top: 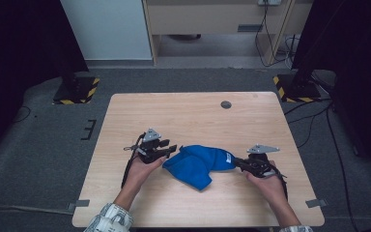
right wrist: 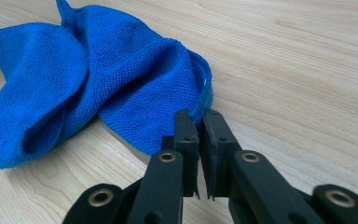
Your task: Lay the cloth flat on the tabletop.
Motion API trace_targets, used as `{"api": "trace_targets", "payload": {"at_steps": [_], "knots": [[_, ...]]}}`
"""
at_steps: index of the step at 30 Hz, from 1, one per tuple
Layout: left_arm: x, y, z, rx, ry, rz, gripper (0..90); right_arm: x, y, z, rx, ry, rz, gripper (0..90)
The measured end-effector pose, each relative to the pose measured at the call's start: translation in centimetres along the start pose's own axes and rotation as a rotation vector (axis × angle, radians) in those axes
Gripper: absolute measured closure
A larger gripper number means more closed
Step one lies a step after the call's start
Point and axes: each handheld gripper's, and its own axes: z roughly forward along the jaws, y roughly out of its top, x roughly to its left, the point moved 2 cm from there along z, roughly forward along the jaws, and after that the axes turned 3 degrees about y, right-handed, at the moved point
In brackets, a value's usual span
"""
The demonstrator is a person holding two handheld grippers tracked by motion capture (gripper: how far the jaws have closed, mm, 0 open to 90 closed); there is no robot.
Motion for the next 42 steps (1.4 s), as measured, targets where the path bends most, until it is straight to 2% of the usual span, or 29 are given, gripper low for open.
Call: {"api": "trace_targets", "payload": {"at_steps": [4,8,12,14,16,17,18,21,25,26,27,29,31,32,33,37,42], "knots": [[-0.6,0.4,0.0,-0.001,-0.001,0.009,49.5,0.0,0.0,0.1,0.004,0.003,0.002,83.0],[-1.1,0.6,0.2,0.001,-0.008,-0.007,45.5,0.1,0.3,0.2,-0.011,0.008,0.000,76.9],[-1.6,0.6,0.5,0.008,-0.004,0.022,41.2,0.0,0.5,0.3,-0.024,0.000,0.008,59.6],[-1.8,0.5,0.7,0.013,-0.004,0.028,39.9,-0.2,0.5,0.4,-0.027,-0.030,0.011,51.9],[-1.8,0.5,0.7,0.017,-0.004,0.028,39.0,-0.4,0.5,0.4,-0.027,-0.045,0.011,49.0],[-1.9,0.5,0.8,0.021,0.001,0.031,38.6,-0.8,0.5,0.5,-0.041,-0.056,0.025,43.5],[-2.0,0.5,0.9,0.019,0.003,0.038,38.3,-0.9,0.5,0.6,-0.040,-0.053,0.031,42.1],[-2.2,0.5,1.0,0.020,0.002,0.046,37.1,-0.8,0.4,1.1,-0.009,-0.046,0.023,45.3],[-2.5,0.5,1.1,0.023,-0.004,0.050,36.7,-0.7,0.3,1.7,0.026,-0.039,0.001,75.1],[-2.5,0.5,1.1,0.023,-0.004,0.050,36.7,-0.7,0.3,1.7,0.026,-0.039,0.001,75.1],[-2.6,0.6,1.1,0.024,0.000,0.051,36.7,-0.6,0.4,1.6,0.027,-0.033,-0.001,84.4],[-2.6,0.7,1.0,0.018,0.003,0.048,36.8,-0.4,0.7,1.1,0.007,-0.030,-0.010,87.7],[-2.7,0.9,0.9,0.011,0.009,0.054,37.6,-0.2,1.2,0.4,-0.026,-0.026,-0.013,87.9],[-2.7,0.9,0.9,0.011,0.009,0.054,38.3,-0.2,1.2,0.4,-0.026,-0.026,-0.013,87.9],[-2.8,1.2,0.8,0.004,0.015,0.057,39.2,-0.1,1.7,-0.3,-0.055,-0.024,-0.021,87.9],[-3.1,1.4,1.0,0.008,0.022,0.054,40.7,0.2,2.1,-1.0,-0.084,-0.023,-0.032,87.7],[-3.3,1.6,1.7,0.003,0.045,0.044,40.4,0.6,2.2,-0.9,-0.081,-0.018,-0.048,86.9]]}}
